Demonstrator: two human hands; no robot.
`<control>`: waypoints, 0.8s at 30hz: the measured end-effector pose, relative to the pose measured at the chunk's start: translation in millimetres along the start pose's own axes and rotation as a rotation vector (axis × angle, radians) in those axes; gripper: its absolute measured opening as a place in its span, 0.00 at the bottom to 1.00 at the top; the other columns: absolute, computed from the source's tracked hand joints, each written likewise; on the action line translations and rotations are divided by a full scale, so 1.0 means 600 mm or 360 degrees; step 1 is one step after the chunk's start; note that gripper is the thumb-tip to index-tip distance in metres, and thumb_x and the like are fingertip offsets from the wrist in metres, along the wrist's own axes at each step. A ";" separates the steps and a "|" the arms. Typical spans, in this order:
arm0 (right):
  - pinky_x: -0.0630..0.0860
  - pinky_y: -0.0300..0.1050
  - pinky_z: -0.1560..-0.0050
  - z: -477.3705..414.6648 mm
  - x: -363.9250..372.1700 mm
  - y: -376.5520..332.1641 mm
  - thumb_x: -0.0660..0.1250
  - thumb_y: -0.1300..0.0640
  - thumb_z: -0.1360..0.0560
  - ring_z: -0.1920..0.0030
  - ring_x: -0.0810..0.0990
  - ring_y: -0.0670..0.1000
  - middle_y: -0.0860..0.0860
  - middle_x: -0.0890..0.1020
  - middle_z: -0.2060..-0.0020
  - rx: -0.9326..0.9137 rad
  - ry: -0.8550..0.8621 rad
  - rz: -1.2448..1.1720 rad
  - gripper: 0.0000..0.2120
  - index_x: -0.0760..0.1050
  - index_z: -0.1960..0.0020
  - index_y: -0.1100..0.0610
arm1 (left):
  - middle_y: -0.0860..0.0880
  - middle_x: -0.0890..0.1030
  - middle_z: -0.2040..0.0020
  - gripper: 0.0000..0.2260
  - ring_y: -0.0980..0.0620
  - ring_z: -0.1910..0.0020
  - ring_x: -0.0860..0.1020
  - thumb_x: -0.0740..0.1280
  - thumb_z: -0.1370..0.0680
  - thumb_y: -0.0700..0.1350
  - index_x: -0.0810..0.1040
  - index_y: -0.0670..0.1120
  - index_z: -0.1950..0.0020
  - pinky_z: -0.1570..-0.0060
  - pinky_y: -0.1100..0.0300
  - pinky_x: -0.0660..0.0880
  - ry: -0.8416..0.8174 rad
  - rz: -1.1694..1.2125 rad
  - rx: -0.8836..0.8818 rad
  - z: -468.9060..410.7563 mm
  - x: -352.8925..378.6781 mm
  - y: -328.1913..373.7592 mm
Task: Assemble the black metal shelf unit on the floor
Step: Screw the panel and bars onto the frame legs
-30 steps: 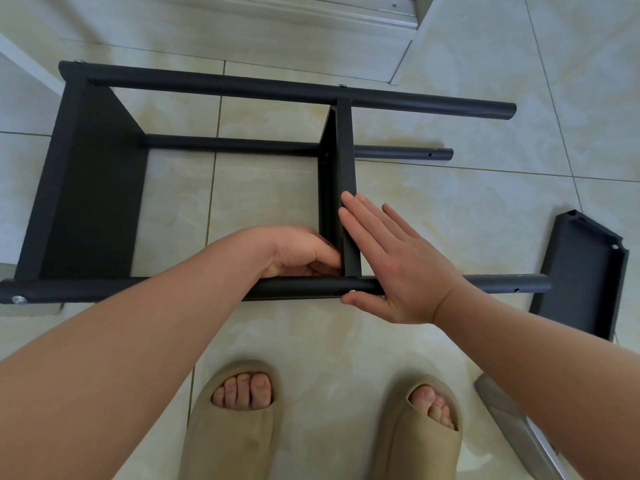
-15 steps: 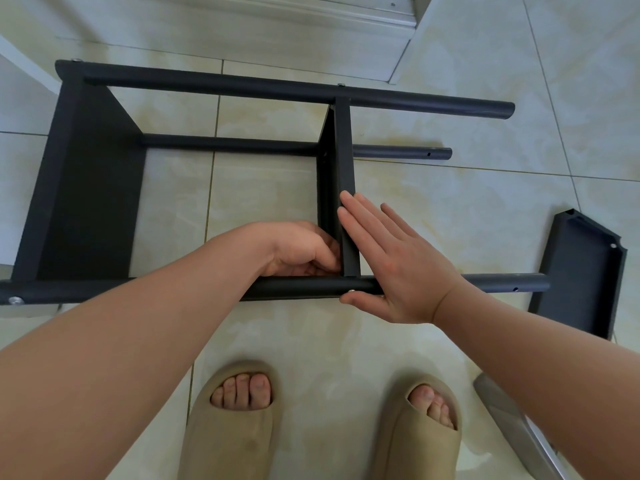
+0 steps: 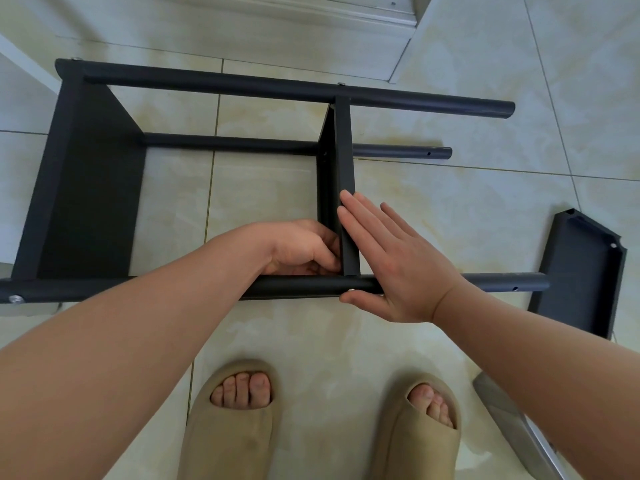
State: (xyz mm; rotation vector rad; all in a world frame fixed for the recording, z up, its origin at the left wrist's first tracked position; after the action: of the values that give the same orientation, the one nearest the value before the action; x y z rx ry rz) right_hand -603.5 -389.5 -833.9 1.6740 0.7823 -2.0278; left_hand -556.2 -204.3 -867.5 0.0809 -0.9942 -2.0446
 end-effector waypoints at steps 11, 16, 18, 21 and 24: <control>0.55 0.61 0.21 0.001 -0.003 -0.001 0.54 0.30 0.22 0.18 0.46 0.57 0.58 0.49 0.18 0.0007 0.0005 -0.0020 0.47 0.50 0.18 0.64 | 0.45 0.85 0.62 0.08 0.52 0.62 0.83 0.65 0.22 0.36 0.82 0.41 0.56 0.61 0.62 0.79 -0.0040 -0.0071 -0.0117 -0.002 -0.001 -0.007; 0.54 0.61 0.21 0.001 -0.002 -0.002 0.53 0.30 0.22 0.18 0.46 0.57 0.58 0.49 0.18 0.0009 -0.0001 -0.0009 0.47 0.50 0.18 0.64 | 0.41 0.82 0.57 0.07 0.48 0.59 0.82 0.62 0.23 0.31 0.79 0.36 0.50 0.55 0.58 0.80 -0.0047 -0.0029 -0.0081 -0.004 -0.003 -0.008; 0.54 0.61 0.21 0.001 -0.002 -0.002 0.54 0.30 0.22 0.18 0.46 0.57 0.58 0.49 0.18 0.0010 -0.0001 -0.0009 0.47 0.50 0.18 0.64 | 0.43 0.83 0.61 0.09 0.50 0.63 0.83 0.61 0.23 0.29 0.79 0.38 0.54 0.61 0.60 0.79 -0.0080 0.0015 -0.0074 -0.001 -0.003 -0.005; 0.55 0.61 0.21 0.001 -0.001 -0.001 0.54 0.30 0.22 0.18 0.46 0.57 0.58 0.49 0.18 0.0008 0.0010 -0.0011 0.47 0.50 0.18 0.64 | 0.43 0.83 0.60 0.10 0.49 0.61 0.83 0.60 0.23 0.28 0.78 0.38 0.51 0.60 0.59 0.79 -0.0122 0.0073 -0.0067 0.001 -0.004 -0.003; 0.55 0.61 0.21 0.001 0.000 -0.001 0.54 0.30 0.22 0.18 0.46 0.57 0.58 0.49 0.18 0.0005 0.0008 -0.0009 0.47 0.50 0.18 0.64 | 0.41 0.82 0.55 0.09 0.46 0.57 0.82 0.60 0.21 0.31 0.79 0.38 0.48 0.51 0.53 0.78 -0.0104 0.0119 -0.0117 -0.001 -0.002 -0.003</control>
State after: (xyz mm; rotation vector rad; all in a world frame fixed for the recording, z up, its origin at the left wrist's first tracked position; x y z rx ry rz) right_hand -604.2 -389.5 -833.7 1.6815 0.7866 -2.0303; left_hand -556.4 -203.1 -869.3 -0.0615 -0.9464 -2.0239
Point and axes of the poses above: each hand's wrist, its own z-axis away from the middle knuckle, its own x-axis out of the palm, y = z × x, the point moved 1 cm from there along -z, towards the middle knuckle
